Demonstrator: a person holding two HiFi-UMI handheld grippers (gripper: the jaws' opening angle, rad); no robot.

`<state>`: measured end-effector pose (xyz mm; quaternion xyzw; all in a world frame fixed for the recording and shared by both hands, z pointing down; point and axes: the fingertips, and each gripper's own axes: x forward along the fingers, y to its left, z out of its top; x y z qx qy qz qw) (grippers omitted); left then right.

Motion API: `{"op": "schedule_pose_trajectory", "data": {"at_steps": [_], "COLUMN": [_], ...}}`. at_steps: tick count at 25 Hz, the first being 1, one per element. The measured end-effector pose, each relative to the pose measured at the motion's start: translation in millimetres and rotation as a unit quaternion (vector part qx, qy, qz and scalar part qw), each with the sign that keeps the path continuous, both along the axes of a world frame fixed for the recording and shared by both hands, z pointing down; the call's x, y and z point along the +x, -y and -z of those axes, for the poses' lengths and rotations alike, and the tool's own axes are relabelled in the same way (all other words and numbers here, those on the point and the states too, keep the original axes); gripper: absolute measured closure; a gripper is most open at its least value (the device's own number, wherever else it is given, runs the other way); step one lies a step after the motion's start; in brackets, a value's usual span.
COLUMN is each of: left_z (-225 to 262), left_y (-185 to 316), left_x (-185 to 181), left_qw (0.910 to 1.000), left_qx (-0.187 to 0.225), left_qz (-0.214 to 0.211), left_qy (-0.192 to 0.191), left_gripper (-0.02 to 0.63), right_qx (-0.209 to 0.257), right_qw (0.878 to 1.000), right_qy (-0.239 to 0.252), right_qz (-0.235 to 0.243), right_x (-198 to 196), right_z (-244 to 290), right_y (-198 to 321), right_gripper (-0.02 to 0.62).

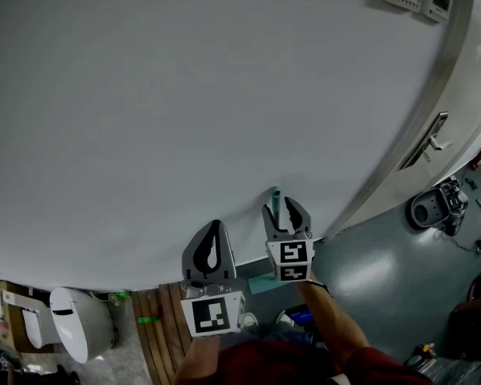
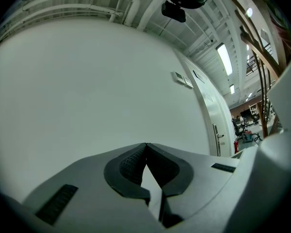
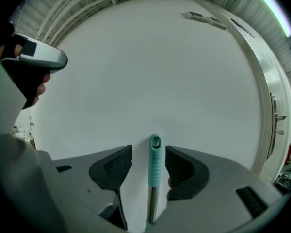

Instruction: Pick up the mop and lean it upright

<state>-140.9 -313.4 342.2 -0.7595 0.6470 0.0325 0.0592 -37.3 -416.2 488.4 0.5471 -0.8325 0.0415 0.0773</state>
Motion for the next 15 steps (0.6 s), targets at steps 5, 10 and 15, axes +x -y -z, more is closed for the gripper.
{"op": "schedule_pose_trajectory", "data": {"at_steps": [5, 10, 15], "left_z": [-1.1, -1.8, -7.1], "left_y": [0.6, -0.1, 2.1], "left_x": [2.3, 2.2, 1.9], "left_qw": [1.0, 0.9999, 0.9998], "left_qx": [0.001, 0.001, -0.011], "left_qz": [-0.001, -0.003, 0.0], "left_qy": [0.008, 0.011, 0.015], "left_gripper": [0.592, 0.592, 0.592], "right_qx": [0.018, 0.029, 0.034], "right_qw": [1.0, 0.999, 0.999], "right_qy": [0.007, 0.023, 0.029], "right_qz": [0.003, 0.002, 0.001], "right_x": [8.0, 20.4, 29.4], "right_z": [14.2, 30.6, 33.1], "right_y": [-23.6, -54.5, -65.6], "right_gripper": [0.385, 0.385, 0.387]}}
